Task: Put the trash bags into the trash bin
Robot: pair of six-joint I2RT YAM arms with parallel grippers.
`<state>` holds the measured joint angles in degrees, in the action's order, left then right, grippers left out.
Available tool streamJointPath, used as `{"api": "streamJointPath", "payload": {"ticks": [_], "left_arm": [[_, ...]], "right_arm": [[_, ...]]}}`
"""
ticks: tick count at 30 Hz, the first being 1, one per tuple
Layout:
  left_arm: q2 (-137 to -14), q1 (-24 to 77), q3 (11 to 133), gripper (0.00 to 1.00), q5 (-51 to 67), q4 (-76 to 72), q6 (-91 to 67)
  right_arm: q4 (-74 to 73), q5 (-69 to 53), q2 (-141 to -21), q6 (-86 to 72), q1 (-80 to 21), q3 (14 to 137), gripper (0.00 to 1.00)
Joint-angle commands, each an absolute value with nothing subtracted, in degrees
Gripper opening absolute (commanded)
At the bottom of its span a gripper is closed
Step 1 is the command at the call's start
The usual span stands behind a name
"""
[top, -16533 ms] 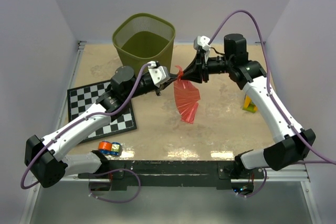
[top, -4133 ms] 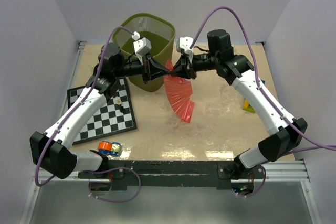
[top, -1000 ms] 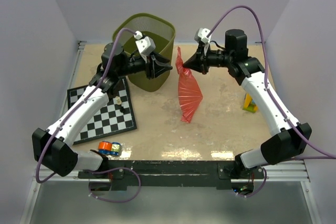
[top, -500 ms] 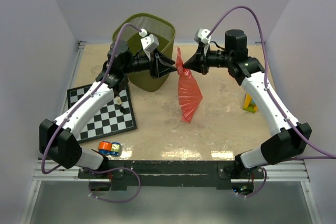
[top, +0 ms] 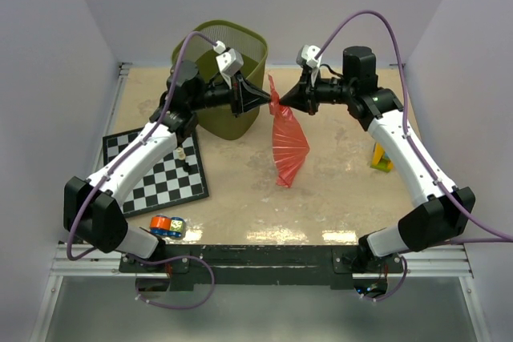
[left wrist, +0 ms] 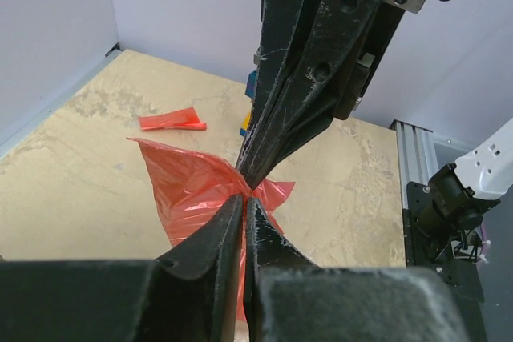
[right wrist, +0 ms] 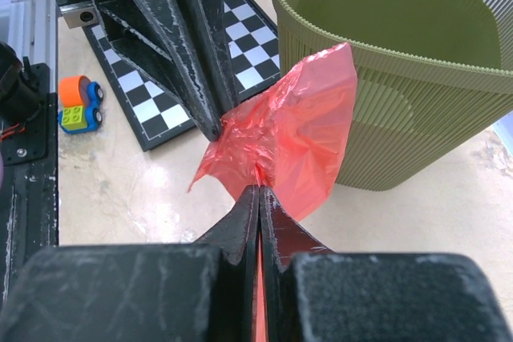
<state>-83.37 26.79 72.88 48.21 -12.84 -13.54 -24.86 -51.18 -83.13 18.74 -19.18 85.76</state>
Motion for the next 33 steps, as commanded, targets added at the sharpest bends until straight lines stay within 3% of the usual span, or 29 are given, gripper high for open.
{"api": "streamJointPath", "payload": {"ticks": [1, 5, 6, 9, 14, 33], "left_arm": [[-83.76, 27.07, 75.06, 0.06, 48.08, -15.47, -14.06], [-83.76, 27.07, 75.06, 0.0, 47.73, -15.47, -13.54], [-83.67, 27.07, 74.97, 0.0, 47.64, -15.38, -13.45], [-82.97, 27.07, 74.79, 0.0, 47.9, -14.33, -12.31], [-82.27, 26.98, 74.36, 0.0, 48.95, -11.87, -10.02], [-81.65, 26.98, 73.65, 0.0, 53.43, -14.23, -12.3]], "right_arm": [[-23.99, -52.73, -80.95, 19.34, -19.34, 85.34, 0.0], [-24.0, -52.47, -81.12, 19.07, -19.34, 85.17, 0.0], [-23.73, -51.95, -80.95, 18.46, -19.34, 85.17, 0.05], [-23.2, -50.71, -80.77, 16.17, -19.16, 85.86, 0.4], [-26.46, -55.63, -81.21, 20.83, -19.25, 90.08, 0.49], [-25.58, -56.78, -85.08, 22.41, -22.5, 91.85, 0.28]]}}
